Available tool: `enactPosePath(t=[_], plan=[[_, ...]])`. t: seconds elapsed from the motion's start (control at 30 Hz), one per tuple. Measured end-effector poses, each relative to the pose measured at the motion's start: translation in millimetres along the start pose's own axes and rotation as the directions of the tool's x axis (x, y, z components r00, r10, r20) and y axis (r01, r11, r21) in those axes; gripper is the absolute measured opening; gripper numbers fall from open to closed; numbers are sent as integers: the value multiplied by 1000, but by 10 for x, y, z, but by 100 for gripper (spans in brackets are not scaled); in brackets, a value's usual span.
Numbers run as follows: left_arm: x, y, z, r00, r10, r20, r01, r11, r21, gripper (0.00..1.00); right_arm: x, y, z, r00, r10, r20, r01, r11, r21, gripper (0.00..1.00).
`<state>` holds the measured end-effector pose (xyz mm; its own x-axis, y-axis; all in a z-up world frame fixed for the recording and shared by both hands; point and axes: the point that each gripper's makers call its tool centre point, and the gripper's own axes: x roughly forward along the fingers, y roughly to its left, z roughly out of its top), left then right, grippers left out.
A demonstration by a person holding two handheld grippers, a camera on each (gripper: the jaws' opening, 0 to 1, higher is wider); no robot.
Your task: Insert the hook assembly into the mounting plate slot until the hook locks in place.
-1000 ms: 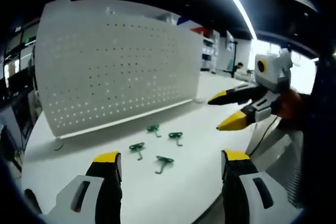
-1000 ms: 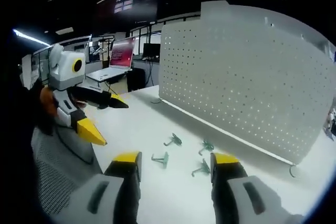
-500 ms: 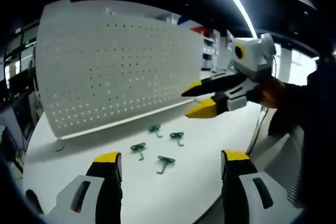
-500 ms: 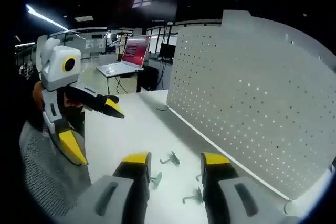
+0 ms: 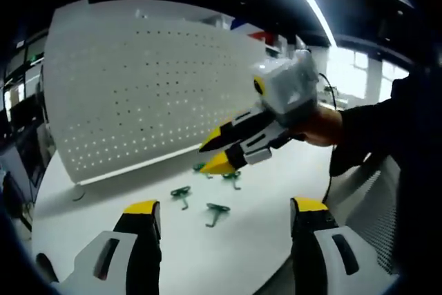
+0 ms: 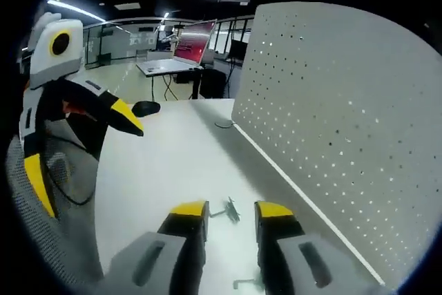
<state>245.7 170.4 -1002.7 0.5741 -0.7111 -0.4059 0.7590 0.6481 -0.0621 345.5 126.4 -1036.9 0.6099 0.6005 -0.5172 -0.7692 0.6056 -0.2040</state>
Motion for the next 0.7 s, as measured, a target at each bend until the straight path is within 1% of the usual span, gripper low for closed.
enactPosePath(t=[0.2,0.53,0.67,0.7], plan=[[2,-4,-3,1000,-2,-3,2,1000,4,78,218,42,-27,999,27,-26,-27,999,-24,17],[-2,-1,0,1000,-2,-3,2,1000,6,78,473,54,-120,995,51,-81,-57,995,-79,10],[2,-5,-6,1000,-5,-5,5,1000,8,78,559,67,-142,993,71,-95,-79,993,-88,9],[3,-8,-6,1000,-6,-5,7,1000,8,78,586,74,-160,991,76,-107,-87,991,-101,9]])
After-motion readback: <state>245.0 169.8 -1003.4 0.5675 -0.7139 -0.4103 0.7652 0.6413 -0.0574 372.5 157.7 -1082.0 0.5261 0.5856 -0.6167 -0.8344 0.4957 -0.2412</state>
